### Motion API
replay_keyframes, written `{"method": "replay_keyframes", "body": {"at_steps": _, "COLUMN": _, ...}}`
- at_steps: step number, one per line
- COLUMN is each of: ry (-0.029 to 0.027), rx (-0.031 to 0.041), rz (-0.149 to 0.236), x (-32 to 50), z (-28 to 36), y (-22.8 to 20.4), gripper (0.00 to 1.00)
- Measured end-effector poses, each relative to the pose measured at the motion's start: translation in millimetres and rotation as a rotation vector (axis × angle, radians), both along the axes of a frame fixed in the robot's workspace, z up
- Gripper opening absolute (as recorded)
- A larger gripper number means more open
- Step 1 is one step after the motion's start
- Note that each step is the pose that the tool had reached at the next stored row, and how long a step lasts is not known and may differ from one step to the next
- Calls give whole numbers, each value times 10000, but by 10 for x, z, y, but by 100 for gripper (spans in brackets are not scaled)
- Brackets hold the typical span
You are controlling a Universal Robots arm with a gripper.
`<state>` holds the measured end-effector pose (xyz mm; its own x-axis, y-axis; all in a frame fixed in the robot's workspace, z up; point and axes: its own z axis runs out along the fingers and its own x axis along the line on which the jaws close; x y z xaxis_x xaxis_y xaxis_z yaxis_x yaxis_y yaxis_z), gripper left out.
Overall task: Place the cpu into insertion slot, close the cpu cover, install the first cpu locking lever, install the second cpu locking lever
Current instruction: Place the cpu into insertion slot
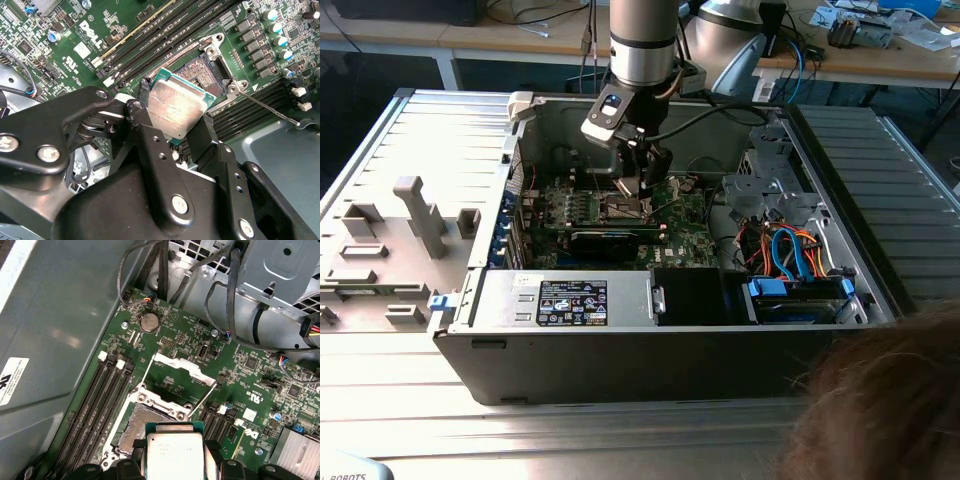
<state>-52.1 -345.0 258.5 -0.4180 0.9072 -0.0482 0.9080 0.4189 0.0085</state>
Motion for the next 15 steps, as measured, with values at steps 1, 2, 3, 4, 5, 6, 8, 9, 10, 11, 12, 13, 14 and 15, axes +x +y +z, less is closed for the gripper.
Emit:
{"method": "replay_keyframes", "body": {"at_steps": 1, "ry": 0, "rx": -2, "rz": -17, "x": 0, "z": -1, "y": 0, "gripper": 55}}
{"method": "replay_keyframes", "body": {"at_steps": 2, "ry": 0, "rx": -6, "rz": -37, "x": 0, "z": -1, "y": 0, "gripper": 55}}
{"method": "replay_keyframes", "body": {"at_steps": 3, "ry": 0, "rx": -9, "rz": -54, "x": 0, "z": -2, "y": 0, "gripper": 55}}
{"method": "replay_keyframes", "body": {"at_steps": 4, "ry": 0, "rx": -17, "rz": -91, "x": 0, "z": -3, "y": 0, "gripper": 55}}
{"method": "replay_keyframes", "body": {"at_steps": 5, "ry": 0, "rx": -21, "rz": -115, "x": 0, "z": -3, "y": 0, "gripper": 55}}
{"method": "replay_keyframes", "body": {"at_steps": 6, "ry": 0, "rx": -24, "rz": -132, "x": 0, "z": -4, "y": 0, "gripper": 55}}
{"method": "replay_keyframes", "body": {"at_steps": 8, "ry": 0, "rx": -31, "rz": -180, "x": 0, "z": -6, "y": 0, "gripper": 55}}
{"method": "replay_keyframes", "body": {"at_steps": 9, "ry": 0, "rx": -35, "rz": -211, "x": 0, "z": -6, "y": 0, "gripper": 55}}
{"method": "replay_keyframes", "body": {"at_steps": 10, "ry": 0, "rx": -39, "rz": -242, "x": 0, "z": -7, "y": 0, "gripper": 55}}
{"method": "replay_keyframes", "body": {"at_steps": 11, "ry": 0, "rx": -39, "rz": -274, "x": 0, "z": -8, "y": 0, "gripper": 55}}
{"method": "replay_keyframes", "body": {"at_steps": 12, "ry": 0, "rx": -40, "rz": -301, "x": 0, "z": -9, "y": 0, "gripper": 55}}
{"method": "replay_keyframes", "body": {"at_steps": 13, "ry": 0, "rx": -41, "rz": -348, "x": 0, "z": -10, "y": 0, "gripper": 55}}
{"method": "replay_keyframes", "body": {"at_steps": 14, "ry": 0, "rx": -41, "rz": -389, "x": 0, "z": -11, "y": 0, "gripper": 55}}
{"method": "replay_keyframes", "body": {"at_steps": 15, "ry": 0, "rx": -42, "rz": -441, "x": 0, "z": -12, "y": 0, "gripper": 55}}
